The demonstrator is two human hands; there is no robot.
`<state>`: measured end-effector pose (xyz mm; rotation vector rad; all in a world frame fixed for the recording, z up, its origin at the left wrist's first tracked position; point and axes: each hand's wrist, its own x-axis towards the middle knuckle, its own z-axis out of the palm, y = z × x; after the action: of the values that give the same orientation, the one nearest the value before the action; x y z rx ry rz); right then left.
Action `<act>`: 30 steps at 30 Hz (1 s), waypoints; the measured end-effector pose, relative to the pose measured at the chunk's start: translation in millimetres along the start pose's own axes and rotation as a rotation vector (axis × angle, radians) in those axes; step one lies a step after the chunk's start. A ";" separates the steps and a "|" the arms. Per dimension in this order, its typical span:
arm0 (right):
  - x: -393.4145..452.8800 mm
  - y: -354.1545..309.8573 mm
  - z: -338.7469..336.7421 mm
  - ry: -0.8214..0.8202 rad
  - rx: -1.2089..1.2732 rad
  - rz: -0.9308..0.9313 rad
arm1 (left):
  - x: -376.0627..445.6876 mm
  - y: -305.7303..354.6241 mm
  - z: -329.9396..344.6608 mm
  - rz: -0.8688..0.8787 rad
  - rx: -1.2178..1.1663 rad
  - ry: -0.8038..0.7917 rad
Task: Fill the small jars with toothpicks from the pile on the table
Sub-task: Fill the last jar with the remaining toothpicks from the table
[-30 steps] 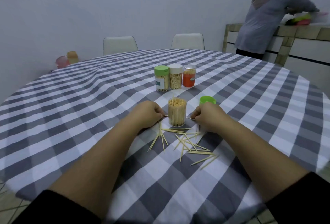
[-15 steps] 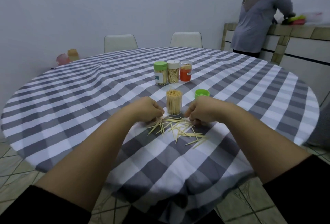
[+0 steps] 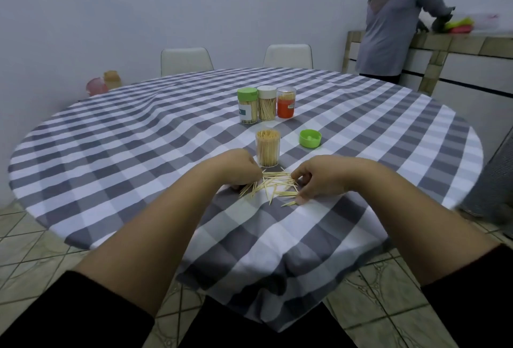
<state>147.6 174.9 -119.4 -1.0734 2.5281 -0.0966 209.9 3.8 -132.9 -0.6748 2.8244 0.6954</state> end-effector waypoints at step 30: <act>41.8 -5.4 21.1 0.378 -0.220 -0.080 | -12.4 13.6 -0.6 0.131 0.338 -0.009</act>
<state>132.9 143.5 -151.3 -1.3512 2.8834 -0.0462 214.6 19.2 -123.7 -0.4305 2.8942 0.2241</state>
